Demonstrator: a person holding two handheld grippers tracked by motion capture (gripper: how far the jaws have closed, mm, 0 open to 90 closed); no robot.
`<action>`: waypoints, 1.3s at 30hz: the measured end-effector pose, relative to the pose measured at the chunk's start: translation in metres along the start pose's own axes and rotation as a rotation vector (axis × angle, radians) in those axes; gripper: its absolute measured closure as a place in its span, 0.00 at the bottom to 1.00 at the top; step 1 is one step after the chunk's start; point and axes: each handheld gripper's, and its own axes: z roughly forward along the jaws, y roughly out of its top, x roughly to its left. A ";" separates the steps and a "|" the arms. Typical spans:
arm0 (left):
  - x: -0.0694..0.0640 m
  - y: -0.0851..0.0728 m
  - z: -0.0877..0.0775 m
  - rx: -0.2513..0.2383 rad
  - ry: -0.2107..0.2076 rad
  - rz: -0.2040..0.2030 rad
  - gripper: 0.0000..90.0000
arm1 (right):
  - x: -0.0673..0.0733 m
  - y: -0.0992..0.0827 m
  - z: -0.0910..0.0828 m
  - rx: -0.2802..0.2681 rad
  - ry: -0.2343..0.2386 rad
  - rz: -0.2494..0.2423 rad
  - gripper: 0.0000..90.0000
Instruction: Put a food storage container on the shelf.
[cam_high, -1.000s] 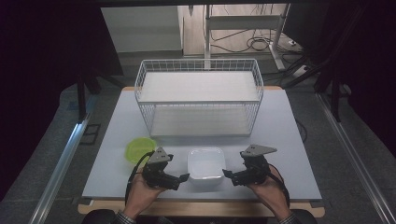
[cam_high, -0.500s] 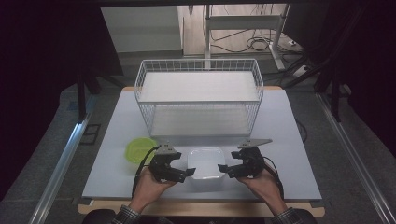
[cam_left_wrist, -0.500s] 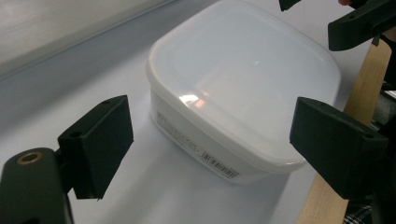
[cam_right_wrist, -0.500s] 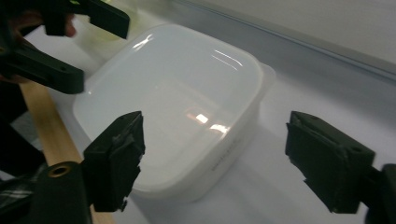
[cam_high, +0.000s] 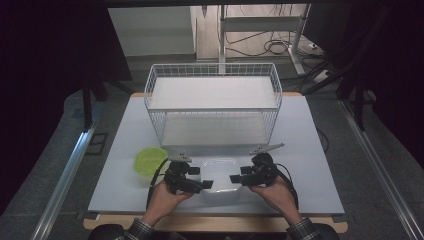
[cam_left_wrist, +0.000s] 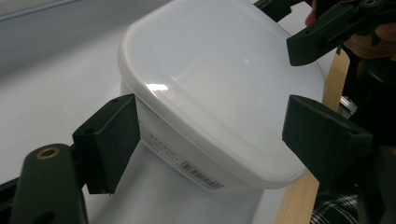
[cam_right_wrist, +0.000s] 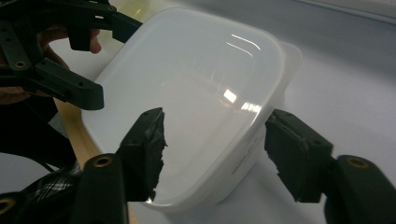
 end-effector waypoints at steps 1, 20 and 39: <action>-0.002 0.000 -0.001 0.008 0.005 -0.001 0.24 | 0.001 0.000 -0.002 0.004 -0.004 0.006 0.48; -0.021 -0.011 -0.024 -0.040 0.042 -0.143 0.71 | 0.022 -0.020 -0.024 -0.065 -0.054 0.130 0.78; -0.022 -0.012 -0.030 -0.153 0.123 -0.174 0.87 | 0.031 -0.020 -0.023 -0.183 -0.134 0.090 0.87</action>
